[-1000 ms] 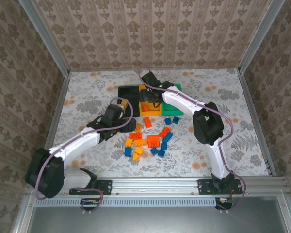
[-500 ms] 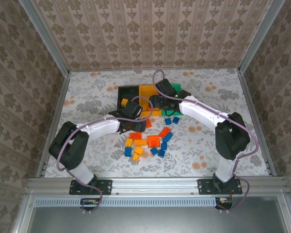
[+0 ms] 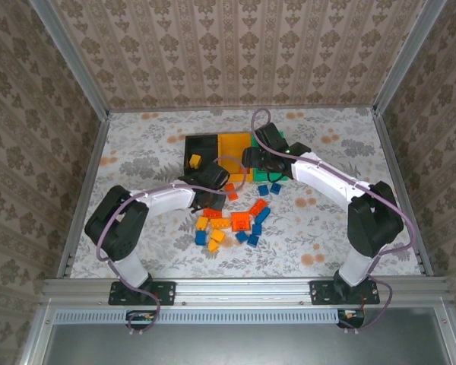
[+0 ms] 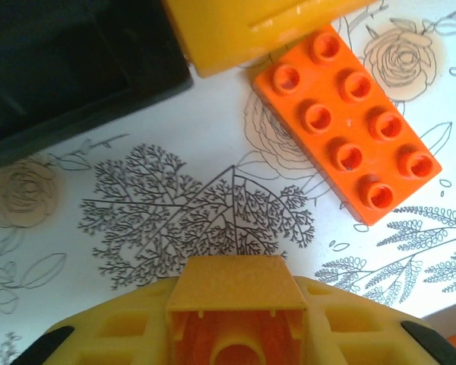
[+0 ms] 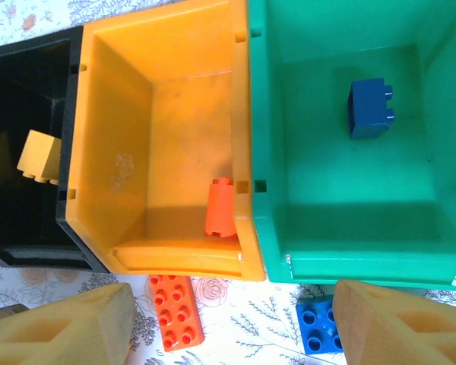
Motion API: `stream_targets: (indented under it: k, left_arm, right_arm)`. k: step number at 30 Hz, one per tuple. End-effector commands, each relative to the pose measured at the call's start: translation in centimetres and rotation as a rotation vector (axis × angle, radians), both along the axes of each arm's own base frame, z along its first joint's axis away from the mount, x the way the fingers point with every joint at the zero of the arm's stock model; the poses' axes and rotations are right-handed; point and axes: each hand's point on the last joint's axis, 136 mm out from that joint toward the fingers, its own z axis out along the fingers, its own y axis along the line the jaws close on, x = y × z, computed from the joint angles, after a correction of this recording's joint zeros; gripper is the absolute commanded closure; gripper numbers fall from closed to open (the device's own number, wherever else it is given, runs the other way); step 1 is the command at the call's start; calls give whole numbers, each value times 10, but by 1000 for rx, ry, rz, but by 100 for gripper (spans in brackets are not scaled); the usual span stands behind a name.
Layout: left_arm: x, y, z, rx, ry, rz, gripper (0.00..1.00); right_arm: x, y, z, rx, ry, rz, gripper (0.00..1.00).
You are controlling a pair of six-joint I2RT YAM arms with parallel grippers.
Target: Sort the legos into containers by color
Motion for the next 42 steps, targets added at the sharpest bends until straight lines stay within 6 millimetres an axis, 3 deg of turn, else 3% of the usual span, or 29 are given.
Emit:
stream_targets:
  k: [1,6,9,17,20,22,26,30,32,38,42]
  left_arm:
    - [10,10,40,-15,-113,50,68]
    - [41,29,103,-119,-258,156,68]
    - [71,40,115,-141,-291,219,68]
    - [134,50,93,-136,-270,311,63]
    - [144,48,85,-134,-249,311,47]
    - [147,42,90,-151,-251,302,34]
    - [137,29,124,-220,-304,273,18]
    - [110,18,163,-305,-372,233,5]
    - [94,19,173,-336,-389,224,0]
    - [43,47,170,-395,-406,282,0]
    - [16,76,155,-396,-420,349,0]
  right_arm:
    - [-1,-6,14,22,-36,-26,29]
    - [-10,-12,9,26,-26,-33,29]
    - [-15,-17,4,22,-19,-44,29]
    - [-28,-28,-2,14,7,-45,30]
    - [-38,-29,-7,18,23,-24,30]
    - [-45,-28,-12,17,41,-1,30]
    - [-56,-20,-19,48,71,62,29]
    - [-66,8,-27,48,91,180,30]
    - [-70,26,-31,39,90,235,30]
    - [-71,69,-56,-18,111,331,30]
    - [-64,83,-83,-90,145,339,31]
